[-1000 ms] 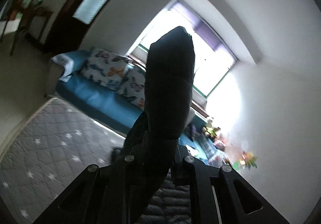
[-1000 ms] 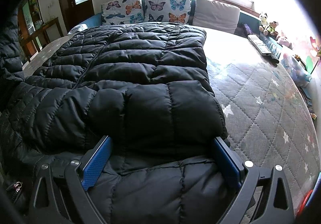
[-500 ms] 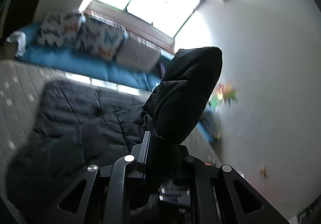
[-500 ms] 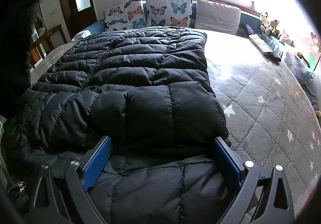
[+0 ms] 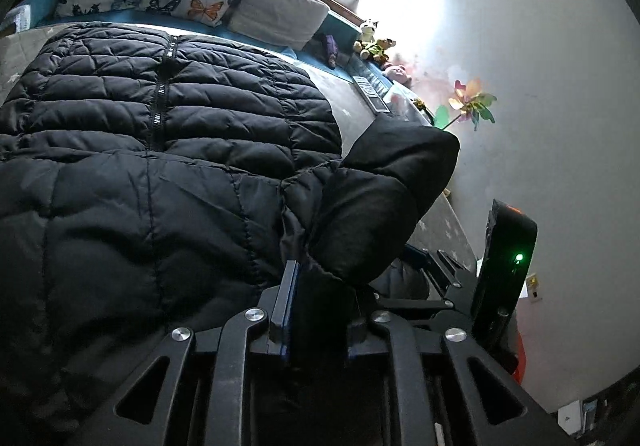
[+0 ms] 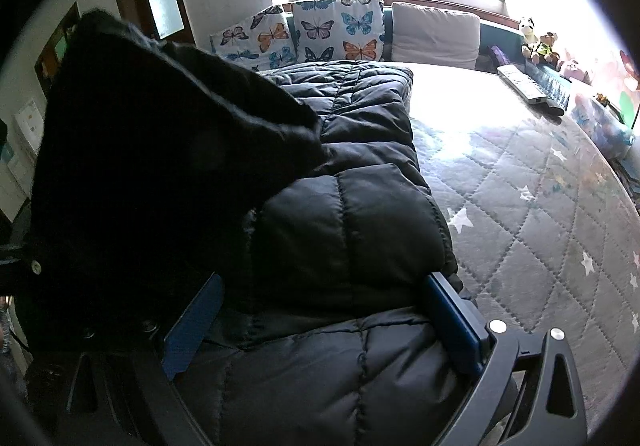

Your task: Fold large clothes

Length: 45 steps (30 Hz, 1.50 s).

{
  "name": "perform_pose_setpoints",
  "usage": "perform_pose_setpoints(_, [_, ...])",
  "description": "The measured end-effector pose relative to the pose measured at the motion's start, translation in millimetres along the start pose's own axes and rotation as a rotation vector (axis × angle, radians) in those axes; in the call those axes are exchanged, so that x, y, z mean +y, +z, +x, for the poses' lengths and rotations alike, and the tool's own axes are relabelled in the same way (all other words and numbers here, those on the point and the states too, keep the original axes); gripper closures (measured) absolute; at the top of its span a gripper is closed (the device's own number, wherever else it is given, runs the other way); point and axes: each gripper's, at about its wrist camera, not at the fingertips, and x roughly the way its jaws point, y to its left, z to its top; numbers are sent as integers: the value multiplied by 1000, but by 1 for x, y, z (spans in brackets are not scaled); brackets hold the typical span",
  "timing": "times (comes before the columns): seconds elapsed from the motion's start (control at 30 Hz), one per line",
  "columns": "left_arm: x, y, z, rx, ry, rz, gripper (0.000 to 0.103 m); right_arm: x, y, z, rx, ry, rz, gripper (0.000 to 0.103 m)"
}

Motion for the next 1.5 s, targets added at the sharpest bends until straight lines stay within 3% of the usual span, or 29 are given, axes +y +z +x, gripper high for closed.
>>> perform_pose_setpoints(0.07, [4,2,6,8,-49,-21,66,0,0,0,-1,1,0,0])
perform_pose_setpoints(0.13, [-4,16,-4,11,-94,-31,45,0,-1,-4,-10,5,0,0])
perform_pose_setpoints(0.23, [-19,24,-11,12,-139,-1,32,-3,-1,-20,-53,-32,3,0])
perform_pose_setpoints(0.33, [-32,26,-23,27,-165,17,31,-11,-7,-39,-72,-141,-18,0])
perform_pose_setpoints(0.53, [-39,35,-69,27,-218,5,29,-32,-14,-87,-96,-209,-2,0])
perform_pose_setpoints(0.6, [-36,38,-94,-2,-192,14,29,-30,-8,-107,-145,-191,1,0])
perform_pose_setpoints(0.73, [-27,48,-157,-84,-84,30,28,-16,14,-123,-213,-38,13,0])
perform_pose_setpoints(0.83, [0,59,-204,-159,66,26,28,11,29,-115,-233,37,-49,0])
perform_pose_setpoints(0.97, [53,75,-229,-186,225,-5,28,51,44,-92,-212,118,-128,0])
perform_pose_setpoints(1.07, [94,81,-235,-171,296,-48,28,78,56,-66,-170,162,-170,0])
perform_pose_setpoints(1.23, [131,72,-207,-107,287,-30,29,103,55,-36,-88,184,-228,0])
perform_pose_setpoints(1.33, [139,60,-174,-69,284,-2,29,99,48,-19,-28,162,-233,0])
perform_pose_setpoints(1.5, [122,44,-150,-82,334,85,29,82,27,-15,26,90,-222,0])
